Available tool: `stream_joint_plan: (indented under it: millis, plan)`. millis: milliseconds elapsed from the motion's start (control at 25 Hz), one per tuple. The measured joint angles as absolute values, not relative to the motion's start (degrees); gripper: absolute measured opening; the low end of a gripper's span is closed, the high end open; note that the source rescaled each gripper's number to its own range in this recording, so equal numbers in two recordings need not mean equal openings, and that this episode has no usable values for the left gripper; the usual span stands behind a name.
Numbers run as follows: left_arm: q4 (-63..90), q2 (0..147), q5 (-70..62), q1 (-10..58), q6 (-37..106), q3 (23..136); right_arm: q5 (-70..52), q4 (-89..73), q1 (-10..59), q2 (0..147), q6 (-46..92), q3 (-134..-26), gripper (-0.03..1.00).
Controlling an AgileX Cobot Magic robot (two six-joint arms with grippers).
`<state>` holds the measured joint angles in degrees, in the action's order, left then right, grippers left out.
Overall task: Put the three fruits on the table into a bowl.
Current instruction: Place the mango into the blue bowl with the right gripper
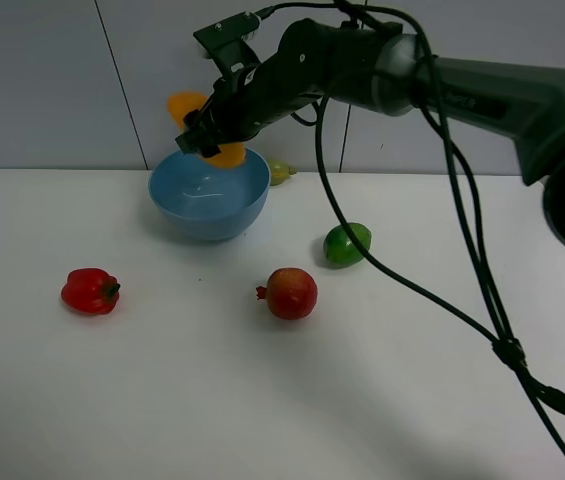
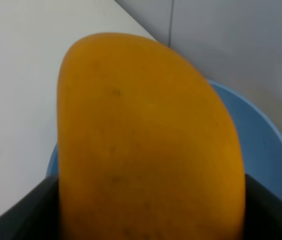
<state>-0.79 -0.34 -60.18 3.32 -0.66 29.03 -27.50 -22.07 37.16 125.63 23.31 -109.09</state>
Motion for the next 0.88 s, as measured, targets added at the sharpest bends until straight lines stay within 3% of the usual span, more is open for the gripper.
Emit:
stream_joint_plan:
  millis: [200, 560, 600, 680, 720, 760, 880]
  plan:
    - [-0.79, -0.34, -60.18, 3.32, -0.66, 29.03, -25.45, -22.07, 37.62, 134.07, 23.29, -115.43, 0.02]
    - [-0.79, -0.34, -60.18, 3.32, -0.66, 29.03, -24.49, -20.91, 37.62, 136.20, 23.29, -116.35, 0.02]
    - [-0.79, -0.34, -60.18, 3.32, -0.66, 29.03, -24.56, -20.56, 37.62, 136.20, 23.24, -116.35, 0.13]
    - [-0.79, -0.34, -60.18, 3.32, -0.66, 29.03, -24.56, -19.51, 37.67, 136.20, 22.79, -116.35, 0.63]
    - [-0.79, -0.34, -60.18, 3.32, -0.66, 29.03, -24.56, -19.15, 37.67, 136.20, 22.17, -116.46, 0.79]
    - [-0.79, -0.34, -60.18, 3.32, -0.66, 29.03, -24.56, -18.91, 37.67, 136.20, 21.77, -116.53, 0.87]
    - [-0.79, -0.34, -60.18, 3.32, -0.66, 29.03, -24.56, -18.21, 37.67, 136.20, 20.95, -116.53, 0.97]
